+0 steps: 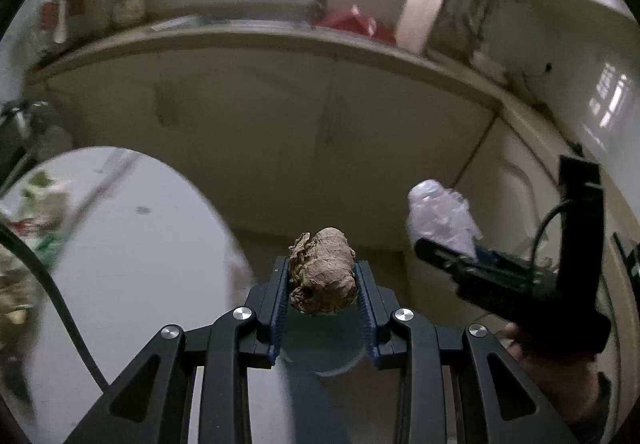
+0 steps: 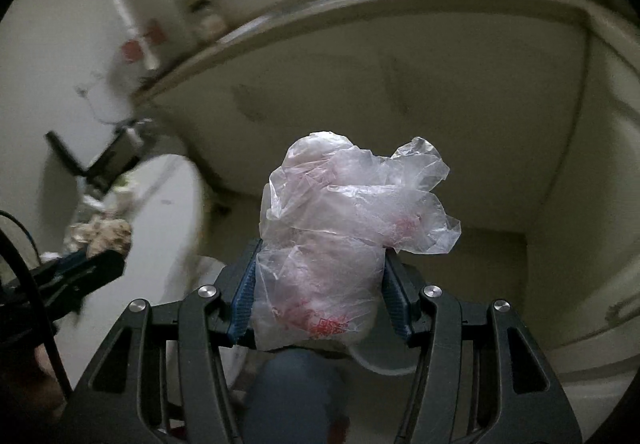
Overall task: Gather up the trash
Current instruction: 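Carry both items over the floor bin and open both tools to drop them, then return both tools to the table above the remaining trash, then grasp the black plastic bag with right tool while left tool grasps the white plastic bag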
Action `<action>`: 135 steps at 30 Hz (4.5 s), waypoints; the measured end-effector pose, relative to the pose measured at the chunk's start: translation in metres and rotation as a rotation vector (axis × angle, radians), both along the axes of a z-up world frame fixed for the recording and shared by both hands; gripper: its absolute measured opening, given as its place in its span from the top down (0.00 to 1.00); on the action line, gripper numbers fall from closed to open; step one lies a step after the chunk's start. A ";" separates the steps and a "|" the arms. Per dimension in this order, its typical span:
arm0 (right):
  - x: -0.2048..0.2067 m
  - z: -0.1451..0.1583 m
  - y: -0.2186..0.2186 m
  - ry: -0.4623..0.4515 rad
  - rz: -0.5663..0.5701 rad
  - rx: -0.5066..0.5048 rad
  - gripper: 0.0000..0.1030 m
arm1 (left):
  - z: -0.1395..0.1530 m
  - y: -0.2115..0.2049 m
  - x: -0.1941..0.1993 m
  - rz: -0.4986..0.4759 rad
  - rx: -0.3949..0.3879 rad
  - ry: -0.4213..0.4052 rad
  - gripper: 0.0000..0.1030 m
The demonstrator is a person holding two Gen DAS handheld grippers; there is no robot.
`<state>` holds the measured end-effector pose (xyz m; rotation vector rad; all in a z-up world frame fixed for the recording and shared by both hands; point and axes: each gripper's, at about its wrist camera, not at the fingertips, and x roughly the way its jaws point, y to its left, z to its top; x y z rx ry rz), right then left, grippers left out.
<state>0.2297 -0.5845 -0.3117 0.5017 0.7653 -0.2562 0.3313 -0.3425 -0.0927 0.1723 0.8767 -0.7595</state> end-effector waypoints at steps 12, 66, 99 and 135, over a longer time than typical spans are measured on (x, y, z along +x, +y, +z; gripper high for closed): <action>0.016 -0.144 -0.072 0.195 -0.061 0.219 0.49 | -0.132 -0.132 0.074 -0.001 0.286 0.192 0.73; 0.042 0.099 0.125 -0.207 0.020 -0.027 0.00 | -0.055 0.122 -0.006 0.421 -0.086 -0.289 0.01; 0.071 0.175 0.355 -0.297 0.313 -0.352 0.00 | 0.046 0.332 -0.116 0.743 -0.100 -0.428 0.01; 0.167 -0.013 0.411 0.184 0.584 -0.258 0.51 | -0.033 0.371 0.018 0.726 0.030 -0.115 0.01</action>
